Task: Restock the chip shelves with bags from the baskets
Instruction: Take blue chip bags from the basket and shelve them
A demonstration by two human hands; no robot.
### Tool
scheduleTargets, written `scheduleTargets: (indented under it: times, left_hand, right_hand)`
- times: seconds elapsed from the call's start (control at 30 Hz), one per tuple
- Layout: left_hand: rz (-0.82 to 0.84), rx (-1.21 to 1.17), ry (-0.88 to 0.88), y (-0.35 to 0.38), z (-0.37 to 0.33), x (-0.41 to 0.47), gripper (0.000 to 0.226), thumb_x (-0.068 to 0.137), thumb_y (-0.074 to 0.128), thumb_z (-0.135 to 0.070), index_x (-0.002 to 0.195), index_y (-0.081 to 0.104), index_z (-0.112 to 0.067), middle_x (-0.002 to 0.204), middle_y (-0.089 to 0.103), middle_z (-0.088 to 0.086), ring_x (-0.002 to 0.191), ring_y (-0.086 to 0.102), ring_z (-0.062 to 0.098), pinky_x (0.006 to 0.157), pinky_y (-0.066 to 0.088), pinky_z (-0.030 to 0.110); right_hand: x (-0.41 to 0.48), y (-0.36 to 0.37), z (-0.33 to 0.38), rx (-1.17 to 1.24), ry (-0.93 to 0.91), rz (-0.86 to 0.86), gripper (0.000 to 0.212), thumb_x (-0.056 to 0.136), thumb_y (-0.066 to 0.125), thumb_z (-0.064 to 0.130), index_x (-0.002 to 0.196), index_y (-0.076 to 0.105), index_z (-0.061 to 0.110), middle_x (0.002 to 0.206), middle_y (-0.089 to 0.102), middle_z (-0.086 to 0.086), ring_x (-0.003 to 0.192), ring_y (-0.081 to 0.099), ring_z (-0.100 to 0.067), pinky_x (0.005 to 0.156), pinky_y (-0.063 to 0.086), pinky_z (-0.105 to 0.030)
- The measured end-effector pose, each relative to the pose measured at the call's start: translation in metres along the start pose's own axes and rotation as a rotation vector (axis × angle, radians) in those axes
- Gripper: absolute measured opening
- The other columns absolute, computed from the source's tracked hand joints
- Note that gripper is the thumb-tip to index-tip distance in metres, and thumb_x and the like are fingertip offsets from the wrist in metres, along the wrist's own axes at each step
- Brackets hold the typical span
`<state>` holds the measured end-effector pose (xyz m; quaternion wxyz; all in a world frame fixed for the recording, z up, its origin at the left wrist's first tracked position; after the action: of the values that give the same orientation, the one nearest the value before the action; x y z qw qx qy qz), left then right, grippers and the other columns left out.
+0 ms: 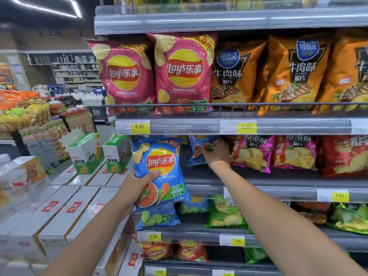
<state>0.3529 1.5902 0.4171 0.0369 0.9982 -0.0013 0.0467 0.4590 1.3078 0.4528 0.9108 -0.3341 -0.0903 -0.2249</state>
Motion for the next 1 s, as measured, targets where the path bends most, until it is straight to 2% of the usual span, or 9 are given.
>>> scheduleTargets:
  times: [0.2, 0.3, 0.47, 0.6, 0.7, 0.77, 0.87, 0.93, 1.0]
  left_hand:
    - [-0.001, 0.022, 0.000, -0.001, 0.002, 0.004, 0.103, 0.034, 0.098, -0.066, 0.121, 0.069, -0.021, 0.108, 0.080, 0.008, 0.096, 0.078, 0.033, 0.089, 0.060, 0.051]
    - [-0.008, 0.014, 0.003, -0.001, 0.001, 0.004, 0.112, 0.026, 0.098, -0.069, 0.123, 0.068, -0.022, 0.108, 0.080, 0.007, 0.096, 0.078, 0.033, 0.088, 0.060, 0.050]
    - [-0.009, -0.006, 0.000, 0.001, -0.003, 0.002, 0.114, 0.025, 0.098, -0.068, 0.124, 0.067, -0.022, 0.108, 0.080, 0.007, 0.093, 0.079, 0.032, 0.081, 0.061, 0.044]
    - [-0.024, -0.005, -0.012, 0.001, -0.004, 0.001, 0.116, 0.026, 0.099, -0.069, 0.127, 0.065, -0.022, 0.109, 0.080, 0.006, 0.095, 0.078, 0.031, 0.083, 0.061, 0.046]
    - [-0.025, -0.010, -0.007, 0.002, -0.004, 0.002, 0.115, 0.026, 0.098, -0.069, 0.126, 0.066, -0.023, 0.109, 0.080, 0.005, 0.095, 0.079, 0.029, 0.079, 0.062, 0.043]
    - [-0.008, -0.013, -0.004, 0.006, -0.006, 0.002, 0.110, 0.028, 0.099, -0.067, 0.123, 0.067, -0.022, 0.108, 0.080, 0.006, 0.094, 0.079, 0.029, 0.073, 0.063, 0.038]
    - [0.015, -0.026, -0.029, 0.016, -0.007, 0.004, 0.088, 0.049, 0.097, -0.054, 0.123, 0.067, -0.018, 0.105, 0.081, 0.007, 0.090, 0.079, 0.028, 0.070, 0.063, 0.035]
    - [0.036, -0.036, -0.038, 0.025, -0.008, 0.007, 0.094, 0.040, 0.100, -0.057, 0.121, 0.067, -0.021, 0.105, 0.081, 0.007, 0.091, 0.079, 0.028, 0.073, 0.062, 0.037]
    - [0.060, -0.029, -0.060, 0.036, -0.008, 0.010, 0.099, 0.033, 0.101, -0.061, 0.118, 0.068, -0.023, 0.107, 0.081, 0.007, 0.094, 0.079, 0.030, 0.082, 0.061, 0.042]
  right_hand:
    - [0.004, 0.012, -0.006, 0.079, 0.010, -0.019, 0.048, 0.093, 0.071, 0.028, 0.128, 0.052, 0.000, 0.137, 0.050, -0.020, 0.125, 0.052, -0.035, 0.100, 0.043, -0.038]
    - [0.009, 0.013, -0.008, 0.102, -0.006, -0.013, 0.046, 0.095, 0.069, 0.025, 0.127, 0.053, -0.003, 0.133, 0.053, -0.021, 0.129, 0.045, -0.034, 0.103, 0.038, -0.036]
    - [0.015, 0.013, -0.013, 0.091, -0.021, 0.002, 0.040, 0.097, 0.065, 0.023, 0.124, 0.055, -0.005, 0.130, 0.055, -0.022, 0.128, 0.045, -0.036, 0.102, 0.038, -0.038]
    - [0.020, 0.018, -0.014, 0.074, -0.025, 0.081, 0.029, 0.095, 0.063, 0.017, 0.118, 0.057, 0.000, 0.126, 0.056, -0.020, 0.125, 0.047, -0.035, 0.102, 0.042, -0.041]
    - [0.026, 0.019, -0.011, 0.041, -0.051, 0.165, 0.024, 0.091, 0.065, 0.016, 0.111, 0.063, 0.004, 0.116, 0.062, -0.014, 0.118, 0.055, -0.031, 0.098, 0.049, -0.040]
    - [0.025, 0.016, -0.009, 0.014, -0.064, 0.244, 0.026, 0.092, 0.067, 0.015, 0.116, 0.064, 0.006, 0.112, 0.060, -0.006, 0.108, 0.058, -0.024, 0.091, 0.049, -0.033]
    - [0.027, 0.007, -0.014, -0.011, -0.091, 0.273, 0.046, 0.090, 0.071, 0.020, 0.133, 0.058, 0.013, 0.132, 0.059, -0.008, 0.119, 0.058, -0.027, 0.096, 0.049, -0.034]
    - [0.026, -0.001, -0.018, 0.014, -0.102, 0.260, 0.054, 0.089, 0.072, 0.020, 0.140, 0.053, 0.015, 0.143, 0.054, -0.009, 0.123, 0.059, -0.030, 0.102, 0.051, -0.042]
    - [0.023, -0.011, -0.021, 0.072, -0.086, 0.257, 0.049, 0.092, 0.069, 0.018, 0.139, 0.052, 0.014, 0.142, 0.056, -0.008, 0.105, 0.068, -0.029, 0.094, 0.057, -0.046]
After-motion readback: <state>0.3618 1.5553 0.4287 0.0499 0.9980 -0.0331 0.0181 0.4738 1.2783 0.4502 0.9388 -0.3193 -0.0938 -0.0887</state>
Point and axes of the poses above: each hand's wrist, its own x-axis towards the middle knuckle, its own y-axis out of the palm, z = x × y, the point moved 6 cm from there along x, towards the middle knuckle
